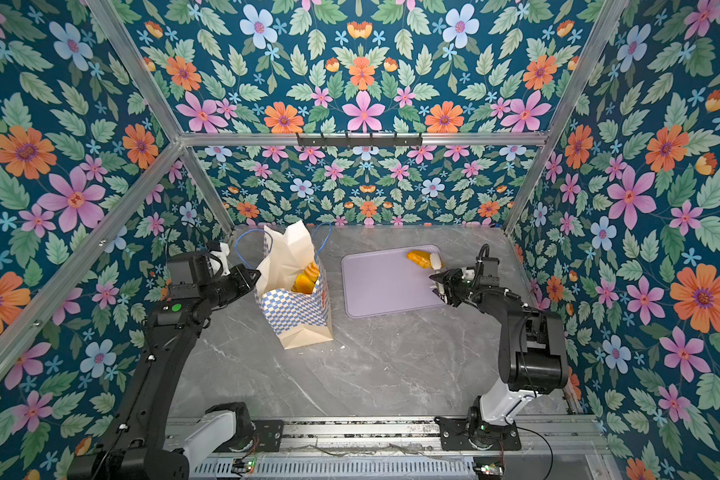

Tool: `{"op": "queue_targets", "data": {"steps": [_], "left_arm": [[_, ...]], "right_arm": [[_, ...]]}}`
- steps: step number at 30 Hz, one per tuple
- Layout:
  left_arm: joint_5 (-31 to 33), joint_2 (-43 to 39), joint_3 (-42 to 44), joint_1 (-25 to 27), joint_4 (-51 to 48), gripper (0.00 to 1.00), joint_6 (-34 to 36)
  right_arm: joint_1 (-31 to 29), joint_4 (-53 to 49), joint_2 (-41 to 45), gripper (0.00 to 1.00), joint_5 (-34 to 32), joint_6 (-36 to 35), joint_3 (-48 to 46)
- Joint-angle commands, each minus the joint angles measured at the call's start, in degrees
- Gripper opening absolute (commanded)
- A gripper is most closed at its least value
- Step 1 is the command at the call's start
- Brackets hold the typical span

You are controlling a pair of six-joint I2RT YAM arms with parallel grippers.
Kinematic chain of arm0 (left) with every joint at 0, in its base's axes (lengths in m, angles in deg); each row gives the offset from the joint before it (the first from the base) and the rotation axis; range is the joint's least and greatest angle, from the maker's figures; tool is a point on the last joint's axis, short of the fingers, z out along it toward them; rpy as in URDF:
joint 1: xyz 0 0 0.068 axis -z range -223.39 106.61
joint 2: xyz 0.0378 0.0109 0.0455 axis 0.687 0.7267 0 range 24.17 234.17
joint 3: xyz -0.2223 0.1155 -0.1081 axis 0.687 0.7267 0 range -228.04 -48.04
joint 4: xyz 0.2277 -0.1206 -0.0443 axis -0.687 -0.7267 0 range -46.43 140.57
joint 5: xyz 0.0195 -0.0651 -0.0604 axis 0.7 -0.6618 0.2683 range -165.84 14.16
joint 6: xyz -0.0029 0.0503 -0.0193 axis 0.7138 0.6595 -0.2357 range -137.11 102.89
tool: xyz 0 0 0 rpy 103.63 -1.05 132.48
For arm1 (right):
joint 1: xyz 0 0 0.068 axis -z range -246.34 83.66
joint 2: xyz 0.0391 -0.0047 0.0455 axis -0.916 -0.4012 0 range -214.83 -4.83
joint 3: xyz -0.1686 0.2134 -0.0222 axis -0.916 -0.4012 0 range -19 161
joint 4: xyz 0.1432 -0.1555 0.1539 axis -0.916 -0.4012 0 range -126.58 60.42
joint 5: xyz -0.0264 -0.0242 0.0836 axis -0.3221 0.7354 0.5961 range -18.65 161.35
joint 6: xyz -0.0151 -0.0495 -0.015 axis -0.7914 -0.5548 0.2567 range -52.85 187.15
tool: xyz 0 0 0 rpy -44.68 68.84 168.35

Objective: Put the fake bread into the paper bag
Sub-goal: 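Lower the tongs around the last yellow loaf and close them, then lift the yellow loaf off the tray with the tongs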

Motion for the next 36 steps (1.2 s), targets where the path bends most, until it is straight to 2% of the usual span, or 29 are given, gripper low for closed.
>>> {"op": "queue_targets", "data": {"steps": [1, 17, 26, 36], "left_arm": [[0.8, 0.1, 0.3, 0.0, -0.8, 0.11, 0.0], [1.0, 0.4, 0.1, 0.0, -0.8, 0.11, 0.1], [1.2, 0.7, -0.2, 0.0, -0.8, 0.11, 0.1], [1.0, 1.0, -0.5, 0.0, -0.8, 0.11, 0.2]], "right_arm": [[0.0, 4.6, -1.8, 0.50, 0.7, 2.4, 0.6], [0.1, 7.2, -7.0, 0.47, 0.6, 4.0, 4.0], [0.1, 8.5, -9.7, 0.39, 1.0, 4.8, 5.1], [0.1, 8.4, -8.0, 0.31, 0.7, 4.2, 3.6]]}}
